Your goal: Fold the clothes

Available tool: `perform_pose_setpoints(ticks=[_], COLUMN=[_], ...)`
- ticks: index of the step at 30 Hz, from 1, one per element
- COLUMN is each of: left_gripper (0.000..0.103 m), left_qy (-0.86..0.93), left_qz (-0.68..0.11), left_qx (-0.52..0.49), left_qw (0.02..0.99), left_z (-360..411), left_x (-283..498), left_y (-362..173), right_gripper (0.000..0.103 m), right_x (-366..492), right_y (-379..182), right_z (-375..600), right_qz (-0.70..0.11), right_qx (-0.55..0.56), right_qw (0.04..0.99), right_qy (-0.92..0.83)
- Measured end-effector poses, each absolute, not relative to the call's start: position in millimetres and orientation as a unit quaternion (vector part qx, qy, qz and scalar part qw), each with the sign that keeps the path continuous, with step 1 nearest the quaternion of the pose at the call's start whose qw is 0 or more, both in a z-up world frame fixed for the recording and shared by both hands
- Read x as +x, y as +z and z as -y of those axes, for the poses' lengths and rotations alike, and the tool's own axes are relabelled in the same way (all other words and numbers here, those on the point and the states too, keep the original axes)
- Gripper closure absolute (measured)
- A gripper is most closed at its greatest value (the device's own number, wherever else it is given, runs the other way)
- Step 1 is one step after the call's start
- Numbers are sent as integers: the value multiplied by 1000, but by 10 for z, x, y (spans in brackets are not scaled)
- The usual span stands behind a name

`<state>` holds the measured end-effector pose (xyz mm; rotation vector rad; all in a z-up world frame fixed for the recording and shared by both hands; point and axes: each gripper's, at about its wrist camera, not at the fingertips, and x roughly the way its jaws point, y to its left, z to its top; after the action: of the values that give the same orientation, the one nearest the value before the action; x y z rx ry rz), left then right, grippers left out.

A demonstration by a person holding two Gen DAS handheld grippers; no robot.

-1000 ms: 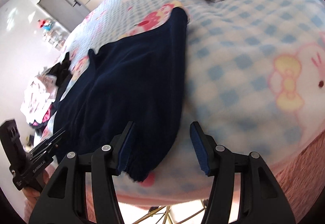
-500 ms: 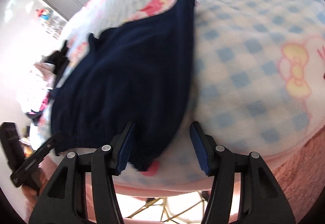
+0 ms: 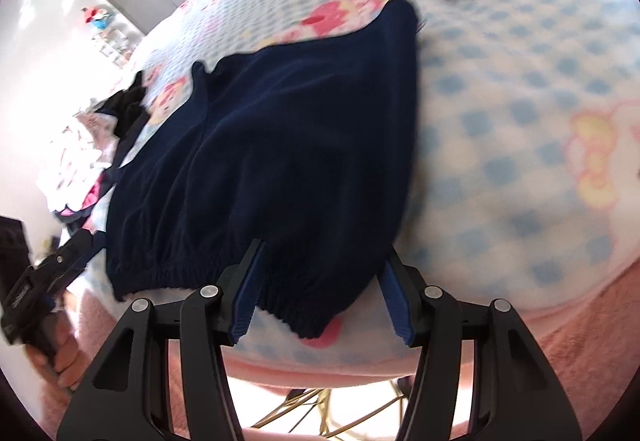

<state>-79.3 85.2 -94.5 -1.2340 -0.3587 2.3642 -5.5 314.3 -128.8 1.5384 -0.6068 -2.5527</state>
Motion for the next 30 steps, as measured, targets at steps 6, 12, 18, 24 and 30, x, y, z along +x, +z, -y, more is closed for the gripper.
perform_pose_setpoints(ticks=[6,12,18,24,30], left_gripper=[56,56,56,57,57], left_qy=[825,797,803,766,749], left_qz=[92,107,105,147,149], left_qx=[-488,-525,-495,-522,-537], left_qw=[269,278,313,346,358], left_z=[-1566,-1823,-2005,-2203,-2356], left_x=[-1064,-980,-910,-916,-879], left_y=[-1158,-1188,-938,-1057,-1089], right_gripper=[47,53,53,53,48], right_x=[8,9,121,202,198], right_y=[-1132,-1275,-1147,-1324,-1258], right_z=[-3386,-3369,-3334,-3406,-3374], right_qz=[164,155,86,81,105], right_qx=[497,529,528,569,543], right_qw=[-65,-36,-55,-38,-13], right_qy=[-850,-833,-843,-818,-833])
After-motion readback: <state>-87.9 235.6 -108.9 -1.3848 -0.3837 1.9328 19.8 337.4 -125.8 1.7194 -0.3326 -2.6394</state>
